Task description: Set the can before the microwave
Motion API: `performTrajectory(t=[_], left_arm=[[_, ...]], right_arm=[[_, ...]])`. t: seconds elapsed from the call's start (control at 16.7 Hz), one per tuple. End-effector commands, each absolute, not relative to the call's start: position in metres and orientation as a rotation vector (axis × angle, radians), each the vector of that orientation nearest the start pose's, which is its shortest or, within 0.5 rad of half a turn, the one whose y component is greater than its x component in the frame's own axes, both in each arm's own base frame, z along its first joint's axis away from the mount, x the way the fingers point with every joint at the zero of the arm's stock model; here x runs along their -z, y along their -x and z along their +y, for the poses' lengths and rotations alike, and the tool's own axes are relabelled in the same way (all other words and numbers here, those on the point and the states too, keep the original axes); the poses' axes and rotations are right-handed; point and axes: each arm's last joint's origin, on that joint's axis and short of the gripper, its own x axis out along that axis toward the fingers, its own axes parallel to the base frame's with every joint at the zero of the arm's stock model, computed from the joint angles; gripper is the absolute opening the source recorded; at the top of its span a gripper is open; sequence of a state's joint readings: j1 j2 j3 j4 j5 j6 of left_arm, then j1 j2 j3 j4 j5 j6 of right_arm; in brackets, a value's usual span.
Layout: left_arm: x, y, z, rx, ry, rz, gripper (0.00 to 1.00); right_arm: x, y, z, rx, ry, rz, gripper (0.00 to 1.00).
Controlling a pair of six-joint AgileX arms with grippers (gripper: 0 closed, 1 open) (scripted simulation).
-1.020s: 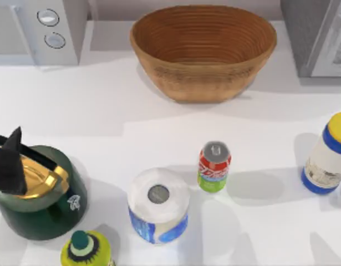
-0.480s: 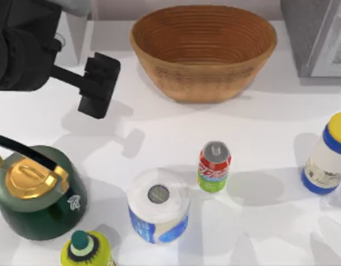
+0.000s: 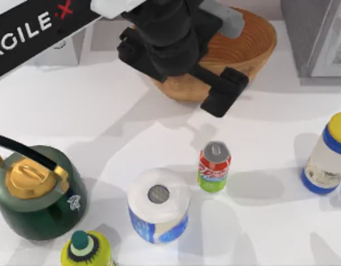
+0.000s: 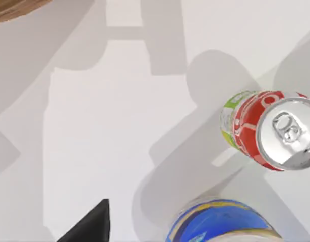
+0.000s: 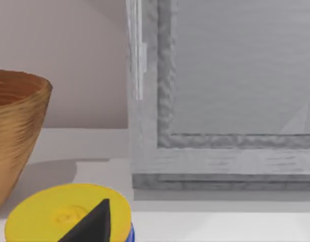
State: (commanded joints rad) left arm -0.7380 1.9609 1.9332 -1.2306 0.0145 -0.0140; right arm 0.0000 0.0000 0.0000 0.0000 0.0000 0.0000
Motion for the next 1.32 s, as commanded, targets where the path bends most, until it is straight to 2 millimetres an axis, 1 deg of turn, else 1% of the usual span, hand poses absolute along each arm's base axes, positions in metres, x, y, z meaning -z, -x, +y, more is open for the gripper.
performTrajectory(t=[0.12,0.24,0.36,0.42,0.54,0.84,0.9,1.02,1.2,1.32], left_arm=[[-0.276,-0.310,-0.298,0.637,-0.502,1.307,1.00],[-0.250,-0.313,-0.321,0.637,-0.560,1.389,1.00],[-0.231,-0.314,-0.336,0.633,-0.604,1.448,1.00],[-0.225,-0.313,-0.340,0.632,-0.618,1.465,1.00],[-0.220,-0.313,-0.344,0.630,-0.629,1.479,1.00],[-0.219,-0.315,-0.342,0.628,-0.626,1.481,1.00],[-0.215,-0.315,-0.343,0.630,-0.628,1.479,1.00],[-0.202,-0.315,-0.344,0.631,-0.629,1.478,1.00],[-0.174,-0.314,-0.344,0.630,-0.629,1.480,1.00],[-0.162,-0.313,-0.344,0.630,-0.629,1.480,1.00]], right_arm=[[-0.160,-0.106,-0.001,0.000,0.000,0.000,1.00],[-0.160,-0.106,-0.001,0.000,0.000,0.000,1.00],[-0.160,-0.106,-0.001,0.000,0.000,0.000,1.00],[-0.160,-0.106,-0.001,0.000,0.000,0.000,1.00],[-0.160,-0.106,-0.001,0.000,0.000,0.000,1.00],[-0.160,-0.106,-0.001,0.000,0.000,0.000,1.00],[-0.160,-0.106,-0.001,0.000,0.000,0.000,1.00],[-0.160,-0.106,-0.001,0.000,0.000,0.000,1.00],[-0.160,-0.106,-0.001,0.000,0.000,0.000,1.00],[-0.160,-0.106,-0.001,0.000,0.000,0.000,1.00]])
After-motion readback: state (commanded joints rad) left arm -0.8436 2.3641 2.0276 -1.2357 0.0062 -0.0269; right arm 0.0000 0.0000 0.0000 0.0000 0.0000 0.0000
